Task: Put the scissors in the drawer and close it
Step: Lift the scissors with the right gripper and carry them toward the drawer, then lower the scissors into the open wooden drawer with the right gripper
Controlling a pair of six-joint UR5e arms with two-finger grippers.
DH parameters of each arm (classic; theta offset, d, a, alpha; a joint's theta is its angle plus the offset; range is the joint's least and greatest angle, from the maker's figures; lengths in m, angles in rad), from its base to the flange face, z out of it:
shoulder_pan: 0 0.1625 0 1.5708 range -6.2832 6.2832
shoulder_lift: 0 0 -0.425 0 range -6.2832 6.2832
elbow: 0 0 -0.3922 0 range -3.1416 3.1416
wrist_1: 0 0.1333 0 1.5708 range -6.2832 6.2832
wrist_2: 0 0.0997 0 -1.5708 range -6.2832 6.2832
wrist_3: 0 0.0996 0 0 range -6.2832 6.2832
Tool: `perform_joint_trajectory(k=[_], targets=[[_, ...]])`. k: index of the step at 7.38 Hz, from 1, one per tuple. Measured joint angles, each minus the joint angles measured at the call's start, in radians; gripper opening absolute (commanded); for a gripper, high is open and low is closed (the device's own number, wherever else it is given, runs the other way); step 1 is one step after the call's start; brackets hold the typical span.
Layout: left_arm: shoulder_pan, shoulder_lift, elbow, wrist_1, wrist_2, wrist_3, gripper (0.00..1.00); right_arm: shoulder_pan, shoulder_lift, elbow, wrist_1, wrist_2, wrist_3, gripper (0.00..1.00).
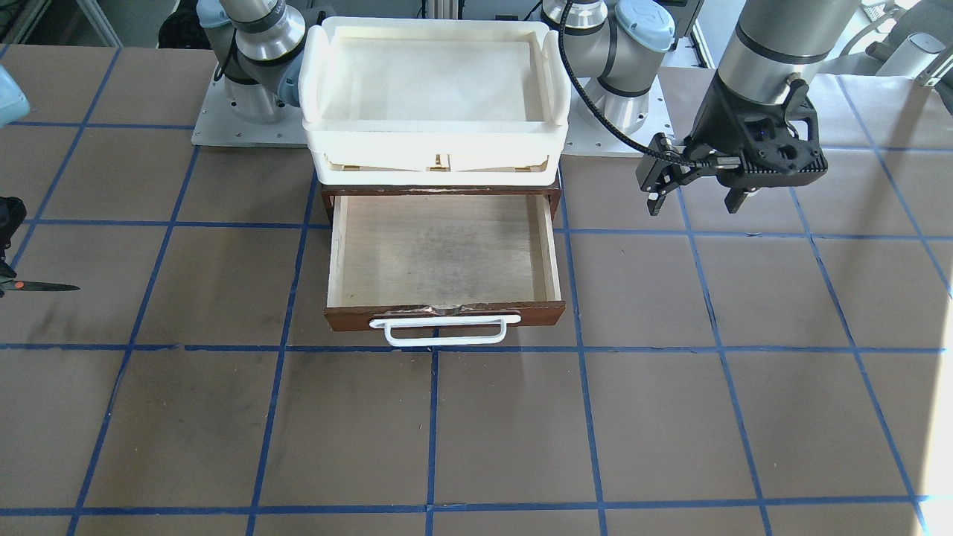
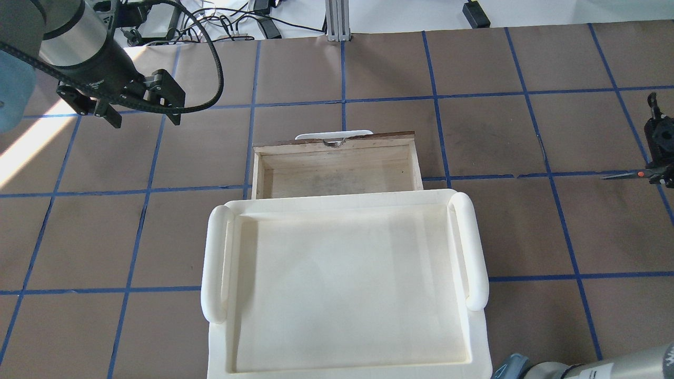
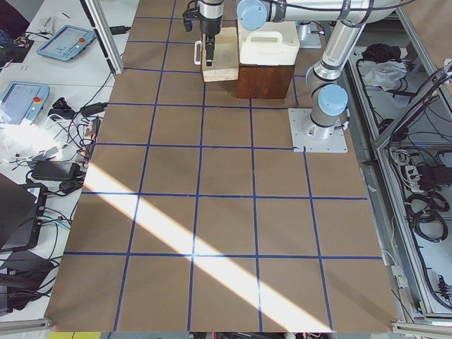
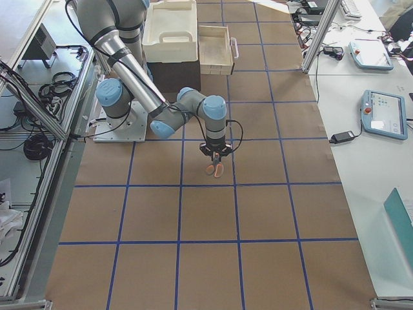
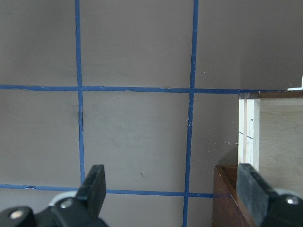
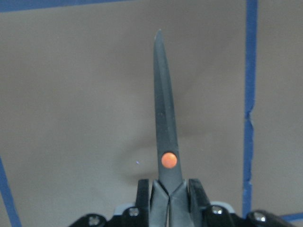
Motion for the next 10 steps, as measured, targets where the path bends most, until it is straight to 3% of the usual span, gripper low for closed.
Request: perform_joint_trajectory(k=[2,3,7,10], targets=[[0.0,0.005,-0.011,0.001,-0.002,0.0,1.0,0.085,-0.004,-0.194,0.186,0.024,0.046,0.0],[0.0,0.006,-0.012,0.001,-0.002,0.0,1.0,0.138,-0.014,-0.241,0.237,0.041,0.115,0.0],[0.0,0.006,-0.013,0.001,-0.002,0.0,1.0,0.504,-0.124,-0.267,0.356,0.068,0.607,0.0],[0.0,0.007,-0.013,0.003,-0.002,0.0,1.0,0.819,-0.114,-0.266,0.352,0.052,1.028,0.0]])
